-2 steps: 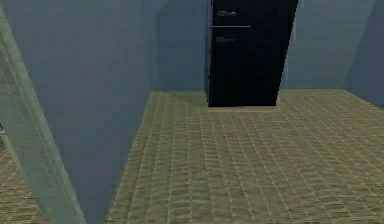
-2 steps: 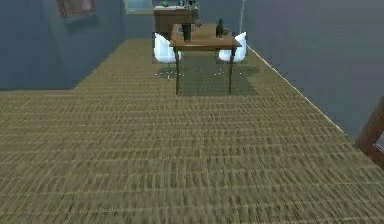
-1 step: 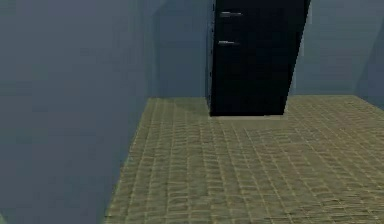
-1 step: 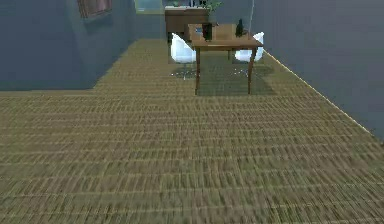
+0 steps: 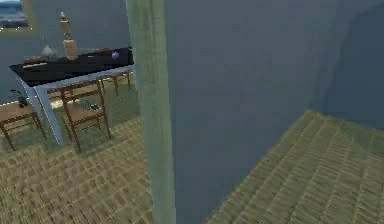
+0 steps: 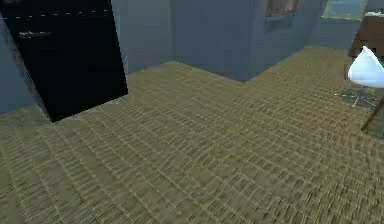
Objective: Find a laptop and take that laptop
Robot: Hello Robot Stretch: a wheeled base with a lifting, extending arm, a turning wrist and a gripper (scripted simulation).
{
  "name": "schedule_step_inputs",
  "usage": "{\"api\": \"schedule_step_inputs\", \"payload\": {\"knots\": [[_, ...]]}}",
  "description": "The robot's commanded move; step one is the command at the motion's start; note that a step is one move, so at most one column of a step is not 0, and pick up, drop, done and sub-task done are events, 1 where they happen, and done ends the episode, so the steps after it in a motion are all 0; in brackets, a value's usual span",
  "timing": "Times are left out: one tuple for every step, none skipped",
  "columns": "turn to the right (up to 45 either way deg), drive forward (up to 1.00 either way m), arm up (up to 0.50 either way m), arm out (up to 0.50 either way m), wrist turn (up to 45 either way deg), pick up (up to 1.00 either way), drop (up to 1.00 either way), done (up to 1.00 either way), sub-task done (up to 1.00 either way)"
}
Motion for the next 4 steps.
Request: {"api": "schedule_step_inputs", "payload": {"knots": [[-42.0,0.0,0.0,0.0,0.0,0.0,0.0,0.0,0.0],[0.0,0.9,0.0,0.0,0.0,0.0,0.0,0.0,0.0],[33.0,0.0,0.0,0.0,0.0,0.0,0.0,0.0,0.0],[0.0,0.95,0.0,0.0,0.0,0.0,0.0,0.0,0.0]]}}
